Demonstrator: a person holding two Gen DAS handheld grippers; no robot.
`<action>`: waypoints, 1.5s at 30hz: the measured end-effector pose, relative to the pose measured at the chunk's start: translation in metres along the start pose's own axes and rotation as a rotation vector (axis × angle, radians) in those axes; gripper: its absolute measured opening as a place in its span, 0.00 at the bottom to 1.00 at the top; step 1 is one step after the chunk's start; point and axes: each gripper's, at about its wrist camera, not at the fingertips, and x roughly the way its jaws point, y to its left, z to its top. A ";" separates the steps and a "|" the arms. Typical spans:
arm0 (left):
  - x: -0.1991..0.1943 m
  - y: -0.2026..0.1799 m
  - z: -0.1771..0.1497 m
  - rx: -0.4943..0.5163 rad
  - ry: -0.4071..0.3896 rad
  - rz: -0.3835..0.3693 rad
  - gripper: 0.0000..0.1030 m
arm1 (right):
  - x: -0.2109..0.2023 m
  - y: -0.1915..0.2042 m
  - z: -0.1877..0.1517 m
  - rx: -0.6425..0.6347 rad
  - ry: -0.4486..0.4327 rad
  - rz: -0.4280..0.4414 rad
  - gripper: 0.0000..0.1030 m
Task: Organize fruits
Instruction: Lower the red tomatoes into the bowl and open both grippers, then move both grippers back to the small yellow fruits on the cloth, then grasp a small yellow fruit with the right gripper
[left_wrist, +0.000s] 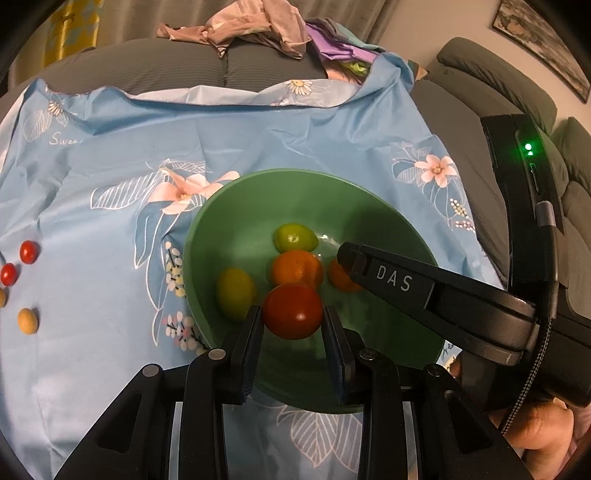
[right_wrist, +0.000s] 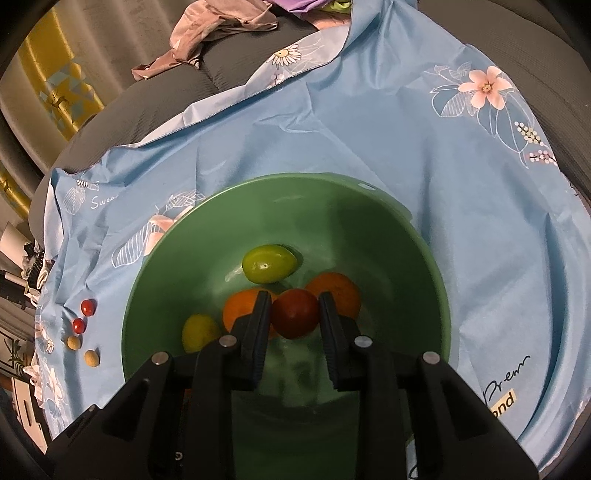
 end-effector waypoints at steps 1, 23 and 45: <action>-0.001 0.000 0.000 0.000 -0.002 0.002 0.31 | -0.001 0.000 0.000 0.001 0.002 -0.006 0.27; -0.104 0.099 0.013 -0.190 -0.224 0.172 0.42 | -0.040 0.055 -0.001 -0.125 -0.119 0.111 0.51; -0.150 0.250 -0.030 -0.598 -0.288 0.392 0.42 | 0.035 0.239 -0.081 -0.496 0.127 0.440 0.55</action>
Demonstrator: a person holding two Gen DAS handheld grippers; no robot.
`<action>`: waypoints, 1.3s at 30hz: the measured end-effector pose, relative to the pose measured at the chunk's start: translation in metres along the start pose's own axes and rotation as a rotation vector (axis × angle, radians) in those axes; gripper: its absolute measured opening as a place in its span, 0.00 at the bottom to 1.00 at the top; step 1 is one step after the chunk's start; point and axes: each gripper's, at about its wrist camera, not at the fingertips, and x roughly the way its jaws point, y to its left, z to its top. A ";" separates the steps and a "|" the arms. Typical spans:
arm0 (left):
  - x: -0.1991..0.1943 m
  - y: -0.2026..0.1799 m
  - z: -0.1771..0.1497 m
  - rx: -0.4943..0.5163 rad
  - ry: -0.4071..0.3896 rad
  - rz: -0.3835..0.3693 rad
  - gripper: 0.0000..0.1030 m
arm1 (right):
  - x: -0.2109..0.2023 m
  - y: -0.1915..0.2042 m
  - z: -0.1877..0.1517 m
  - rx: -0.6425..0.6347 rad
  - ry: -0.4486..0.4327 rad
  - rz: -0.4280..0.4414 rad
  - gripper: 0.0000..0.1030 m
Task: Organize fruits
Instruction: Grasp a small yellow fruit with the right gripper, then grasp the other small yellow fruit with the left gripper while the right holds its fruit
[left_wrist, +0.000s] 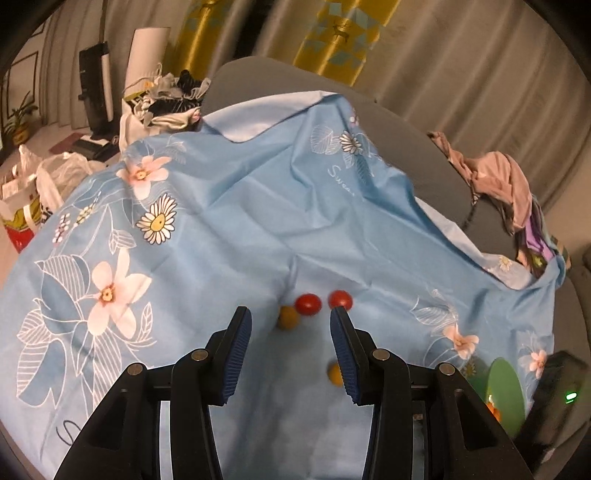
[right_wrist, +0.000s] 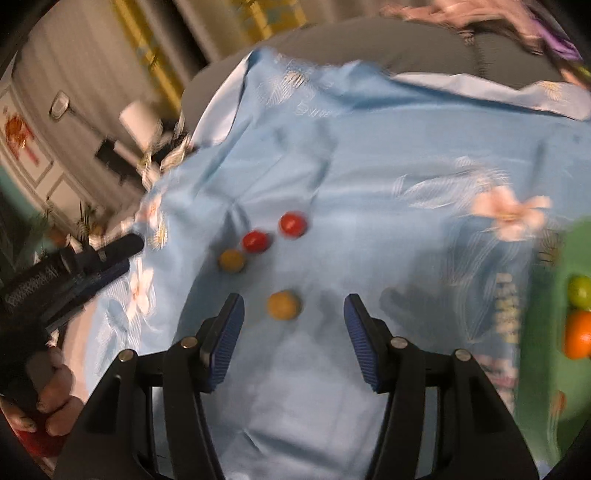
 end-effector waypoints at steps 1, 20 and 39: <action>0.003 0.002 0.000 -0.003 0.006 -0.002 0.42 | 0.012 0.006 -0.001 -0.022 0.026 -0.016 0.54; 0.073 -0.007 -0.001 -0.033 0.198 0.016 0.40 | 0.061 0.002 -0.001 -0.004 0.142 0.042 0.26; 0.122 -0.020 -0.003 -0.073 0.222 0.202 0.31 | 0.018 -0.020 0.007 0.045 0.068 0.038 0.26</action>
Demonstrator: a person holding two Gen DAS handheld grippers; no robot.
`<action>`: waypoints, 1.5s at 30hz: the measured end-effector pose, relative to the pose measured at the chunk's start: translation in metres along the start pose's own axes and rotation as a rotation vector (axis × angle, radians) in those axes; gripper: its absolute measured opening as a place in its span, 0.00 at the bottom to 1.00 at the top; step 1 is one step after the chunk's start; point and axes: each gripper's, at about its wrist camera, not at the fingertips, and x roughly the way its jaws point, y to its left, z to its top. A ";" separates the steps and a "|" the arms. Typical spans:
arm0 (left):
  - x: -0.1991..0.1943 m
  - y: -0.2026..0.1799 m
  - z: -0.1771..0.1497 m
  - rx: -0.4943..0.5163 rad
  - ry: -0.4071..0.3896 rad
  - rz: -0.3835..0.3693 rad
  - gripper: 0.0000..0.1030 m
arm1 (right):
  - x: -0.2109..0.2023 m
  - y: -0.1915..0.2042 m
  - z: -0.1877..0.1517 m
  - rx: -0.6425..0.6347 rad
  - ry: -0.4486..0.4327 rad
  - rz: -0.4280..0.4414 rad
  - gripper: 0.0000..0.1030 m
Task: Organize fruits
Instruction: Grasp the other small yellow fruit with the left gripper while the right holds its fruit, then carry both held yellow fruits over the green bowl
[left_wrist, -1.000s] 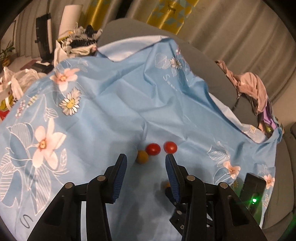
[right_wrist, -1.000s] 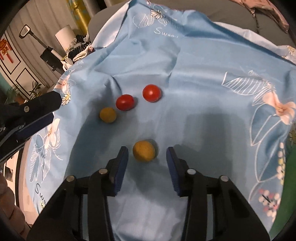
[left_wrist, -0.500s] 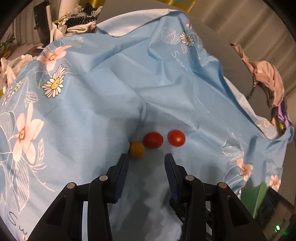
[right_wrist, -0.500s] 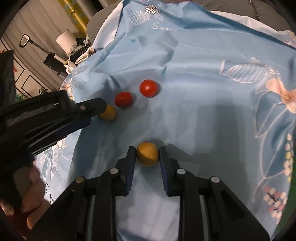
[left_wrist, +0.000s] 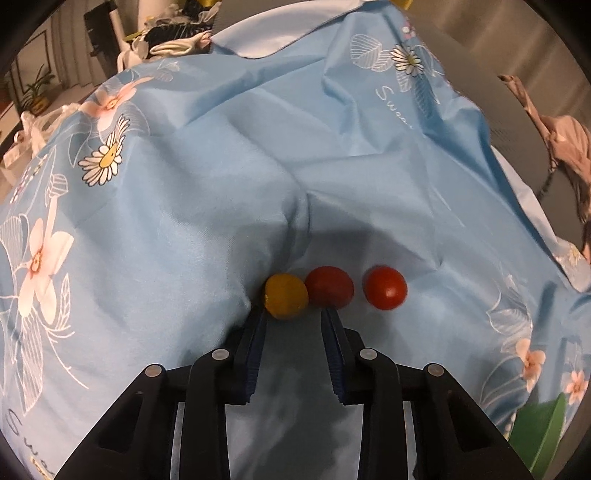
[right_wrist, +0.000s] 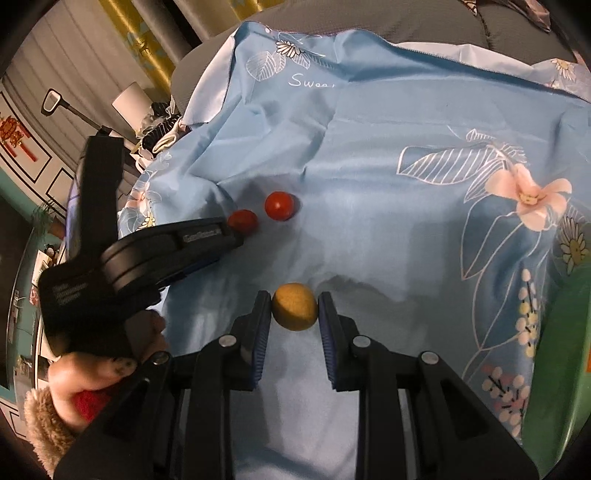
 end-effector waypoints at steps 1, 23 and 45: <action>0.000 0.001 0.001 -0.013 -0.003 -0.005 0.31 | -0.001 0.000 0.000 -0.002 -0.001 0.002 0.26; 0.003 -0.011 0.004 -0.050 -0.101 0.065 0.26 | -0.009 0.002 -0.002 -0.017 -0.012 0.002 0.26; -0.106 -0.037 -0.038 0.133 -0.233 -0.185 0.25 | -0.087 -0.047 -0.002 0.129 -0.204 -0.031 0.26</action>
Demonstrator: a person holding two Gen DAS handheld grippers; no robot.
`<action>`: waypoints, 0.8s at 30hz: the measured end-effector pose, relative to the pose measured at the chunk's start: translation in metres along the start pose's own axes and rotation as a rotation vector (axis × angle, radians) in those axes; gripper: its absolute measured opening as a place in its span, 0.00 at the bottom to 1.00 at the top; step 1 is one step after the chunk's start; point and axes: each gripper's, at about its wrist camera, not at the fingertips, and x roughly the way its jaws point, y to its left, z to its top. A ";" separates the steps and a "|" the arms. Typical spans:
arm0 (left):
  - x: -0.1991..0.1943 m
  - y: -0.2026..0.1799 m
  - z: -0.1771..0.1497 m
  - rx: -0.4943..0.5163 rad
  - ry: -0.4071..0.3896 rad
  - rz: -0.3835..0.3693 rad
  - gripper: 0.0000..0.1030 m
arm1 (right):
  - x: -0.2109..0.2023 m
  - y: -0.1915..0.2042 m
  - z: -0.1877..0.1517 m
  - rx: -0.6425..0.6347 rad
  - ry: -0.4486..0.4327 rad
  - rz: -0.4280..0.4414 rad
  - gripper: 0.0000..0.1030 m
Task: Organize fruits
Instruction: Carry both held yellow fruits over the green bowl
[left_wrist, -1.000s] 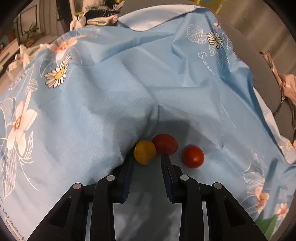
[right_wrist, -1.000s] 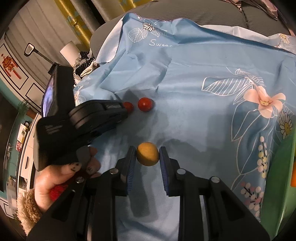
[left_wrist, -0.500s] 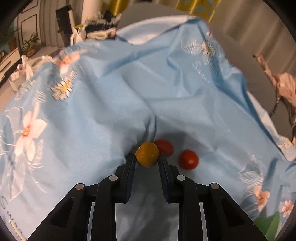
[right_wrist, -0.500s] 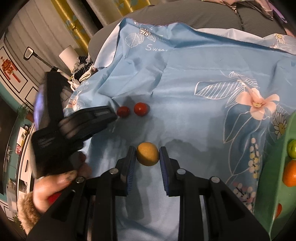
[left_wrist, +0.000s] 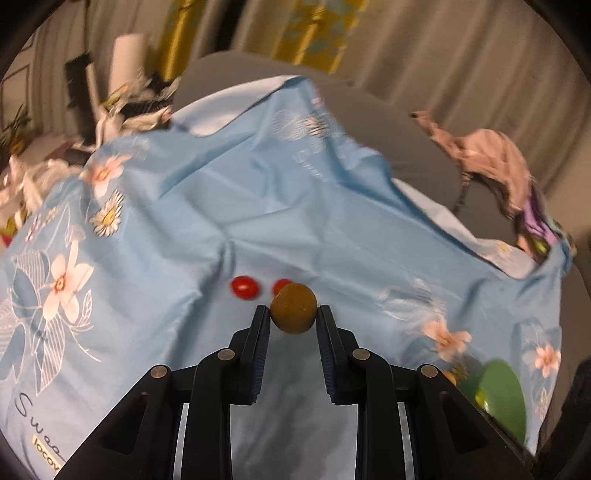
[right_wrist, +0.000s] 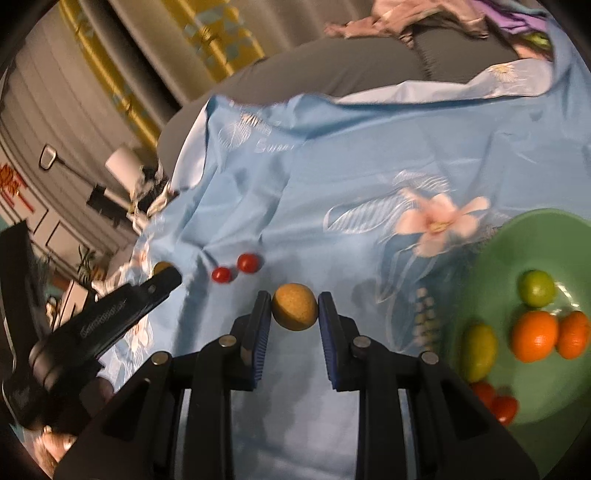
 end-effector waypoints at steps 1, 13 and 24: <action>-0.004 -0.006 -0.002 0.021 -0.004 -0.016 0.25 | -0.004 -0.003 0.001 0.009 -0.013 -0.004 0.26; -0.034 -0.077 -0.033 0.234 -0.035 -0.177 0.26 | -0.079 -0.051 0.004 0.106 -0.192 -0.136 0.26; -0.033 -0.134 -0.067 0.376 0.028 -0.319 0.26 | -0.115 -0.095 -0.002 0.204 -0.255 -0.277 0.26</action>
